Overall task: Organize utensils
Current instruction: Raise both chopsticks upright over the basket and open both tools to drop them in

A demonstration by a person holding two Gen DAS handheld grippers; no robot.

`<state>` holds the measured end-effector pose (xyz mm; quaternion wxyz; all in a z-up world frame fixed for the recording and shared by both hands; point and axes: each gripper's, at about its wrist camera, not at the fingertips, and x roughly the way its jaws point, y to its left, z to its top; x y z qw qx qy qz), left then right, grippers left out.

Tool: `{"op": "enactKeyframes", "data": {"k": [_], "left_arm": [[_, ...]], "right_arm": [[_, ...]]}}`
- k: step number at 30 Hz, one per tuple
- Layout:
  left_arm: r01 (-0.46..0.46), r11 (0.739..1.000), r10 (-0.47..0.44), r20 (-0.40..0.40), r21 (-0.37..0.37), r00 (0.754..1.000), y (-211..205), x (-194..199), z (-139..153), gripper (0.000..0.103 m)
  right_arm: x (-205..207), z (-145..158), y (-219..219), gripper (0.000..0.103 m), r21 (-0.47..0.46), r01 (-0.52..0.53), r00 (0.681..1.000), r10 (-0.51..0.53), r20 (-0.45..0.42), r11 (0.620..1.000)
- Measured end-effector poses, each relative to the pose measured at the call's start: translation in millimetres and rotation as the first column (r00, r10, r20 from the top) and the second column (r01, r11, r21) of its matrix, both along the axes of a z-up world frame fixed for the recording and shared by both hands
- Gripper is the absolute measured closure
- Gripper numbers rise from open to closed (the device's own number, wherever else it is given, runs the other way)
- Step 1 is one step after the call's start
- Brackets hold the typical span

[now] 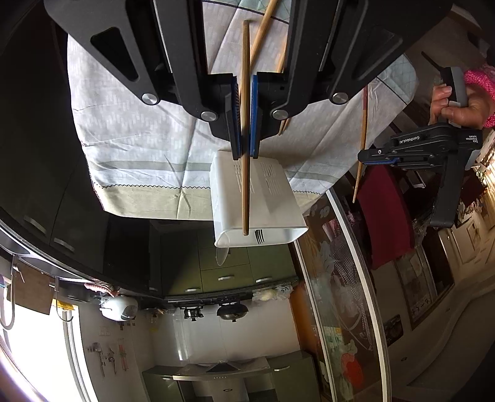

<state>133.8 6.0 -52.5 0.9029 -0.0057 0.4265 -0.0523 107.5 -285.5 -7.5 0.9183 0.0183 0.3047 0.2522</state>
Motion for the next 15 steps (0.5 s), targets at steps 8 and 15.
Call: {"op": "enactKeyframes", "data": {"k": [8, 15], "left_arm": [[0.012, 1.000, -0.012, 0.038, -0.009, 0.999, -3.6, -4.5, 14.6, 0.097], [0.040, 0.999, -0.040, 0.092, -0.003, 0.995, -11.2, -12.0, 33.0, 0.097]], "right_arm": [[-3.7, 5.0, -1.8, 0.096, -0.003, -0.009, 1.000, 0.009, 0.016, 1.000], [-4.3, 11.2, -3.2, 0.096, 0.007, -0.015, 0.999, 0.015, 0.031, 1.000]]}}
